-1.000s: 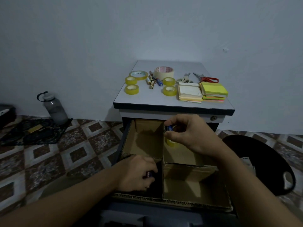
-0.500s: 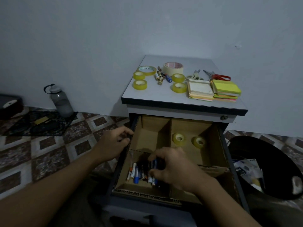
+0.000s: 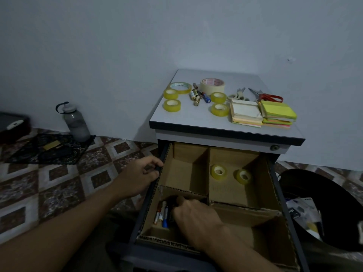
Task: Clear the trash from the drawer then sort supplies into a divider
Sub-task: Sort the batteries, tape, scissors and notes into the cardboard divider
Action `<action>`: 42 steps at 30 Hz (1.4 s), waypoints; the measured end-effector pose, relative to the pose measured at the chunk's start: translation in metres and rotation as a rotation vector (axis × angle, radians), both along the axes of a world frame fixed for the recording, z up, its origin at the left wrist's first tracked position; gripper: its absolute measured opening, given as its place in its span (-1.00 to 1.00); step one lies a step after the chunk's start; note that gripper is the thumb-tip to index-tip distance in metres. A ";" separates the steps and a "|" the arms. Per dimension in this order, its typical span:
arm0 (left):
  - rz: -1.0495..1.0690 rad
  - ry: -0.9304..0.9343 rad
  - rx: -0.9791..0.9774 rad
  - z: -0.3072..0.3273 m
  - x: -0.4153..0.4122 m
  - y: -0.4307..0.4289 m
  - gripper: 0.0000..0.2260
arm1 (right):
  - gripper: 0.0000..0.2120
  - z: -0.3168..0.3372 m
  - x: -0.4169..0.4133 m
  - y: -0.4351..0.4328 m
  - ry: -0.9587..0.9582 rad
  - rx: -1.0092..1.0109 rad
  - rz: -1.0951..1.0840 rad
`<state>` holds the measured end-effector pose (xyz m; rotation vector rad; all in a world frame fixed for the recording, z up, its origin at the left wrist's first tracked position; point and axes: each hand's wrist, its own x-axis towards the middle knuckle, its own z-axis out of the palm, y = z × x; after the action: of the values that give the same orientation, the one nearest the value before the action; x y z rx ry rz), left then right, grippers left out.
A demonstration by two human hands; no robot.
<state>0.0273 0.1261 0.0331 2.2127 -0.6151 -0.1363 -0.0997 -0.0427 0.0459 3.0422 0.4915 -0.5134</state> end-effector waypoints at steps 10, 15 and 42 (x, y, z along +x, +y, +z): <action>0.002 0.033 0.035 0.001 -0.002 0.001 -0.80 | -0.76 0.004 0.004 -0.004 -0.019 -0.111 0.172; 0.002 0.043 0.072 0.003 -0.001 0.001 -0.80 | -0.80 0.004 0.007 -0.011 -0.043 0.037 0.137; -0.150 -0.369 0.426 0.157 0.163 -0.130 -0.46 | -0.66 0.147 0.210 -0.164 -0.424 0.277 -0.300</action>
<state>0.1907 -0.0037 0.1902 2.6269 -1.0335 0.0757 0.1108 -0.2069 0.1926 3.3657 0.0921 0.2254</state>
